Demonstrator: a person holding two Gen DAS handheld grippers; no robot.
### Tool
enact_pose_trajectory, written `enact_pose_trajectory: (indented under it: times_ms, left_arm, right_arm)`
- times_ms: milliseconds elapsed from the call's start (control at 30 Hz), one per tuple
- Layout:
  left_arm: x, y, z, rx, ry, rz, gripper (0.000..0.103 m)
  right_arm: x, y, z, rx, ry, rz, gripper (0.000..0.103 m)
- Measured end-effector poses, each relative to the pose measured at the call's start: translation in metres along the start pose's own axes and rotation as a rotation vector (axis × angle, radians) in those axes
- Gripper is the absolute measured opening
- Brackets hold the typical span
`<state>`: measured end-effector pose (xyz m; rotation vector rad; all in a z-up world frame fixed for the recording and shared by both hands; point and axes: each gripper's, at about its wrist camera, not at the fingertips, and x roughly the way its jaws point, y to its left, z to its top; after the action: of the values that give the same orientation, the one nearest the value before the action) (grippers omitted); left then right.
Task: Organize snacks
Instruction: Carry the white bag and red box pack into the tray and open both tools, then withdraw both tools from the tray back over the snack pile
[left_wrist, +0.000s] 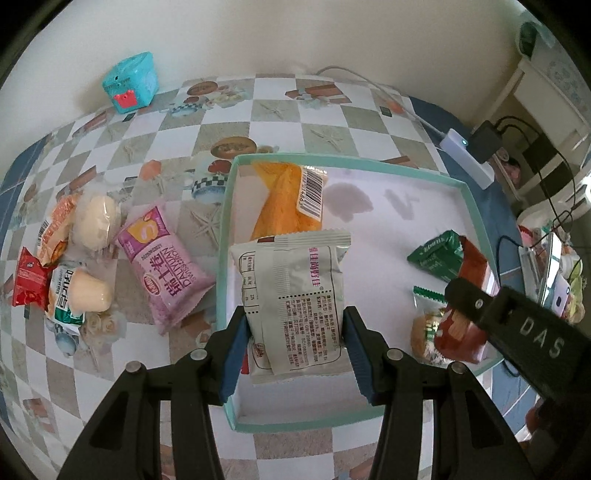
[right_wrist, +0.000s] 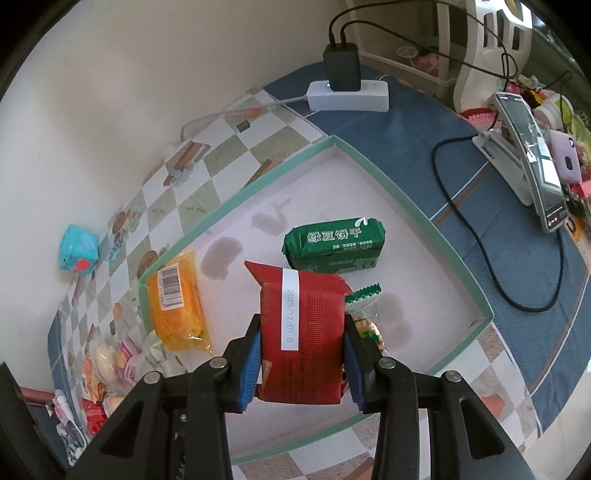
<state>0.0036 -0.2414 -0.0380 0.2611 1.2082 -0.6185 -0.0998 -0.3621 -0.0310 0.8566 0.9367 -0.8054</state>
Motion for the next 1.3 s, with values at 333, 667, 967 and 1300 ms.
enact_pose_trajectory:
  times_ms: [333, 667, 967, 1300]
  left_arm:
    - [-0.005, 0.010, 0.006, -0.030, -0.012, 0.025, 0.072]
    - [-0.015, 0.048, 0.012, -0.192, -0.032, 0.118, 0.080]
    - [-0.020, 0.086, 0.017, -0.329, -0.038, 0.170, 0.089]
    - [-0.019, 0.106, 0.018, -0.316, -0.012, 0.219, 0.089]
  right_arm:
    - [0.001, 0.003, -0.001, -0.011, 0.003, -0.007, 0.043]
    - [0.011, 0.007, -0.004, -0.044, 0.038, -0.059, 0.061]
    - [0.016, 0.021, -0.009, -0.111, 0.034, -0.058, 0.084]
    - [0.015, 0.026, -0.013, -0.121, 0.000, -0.026, 0.103]
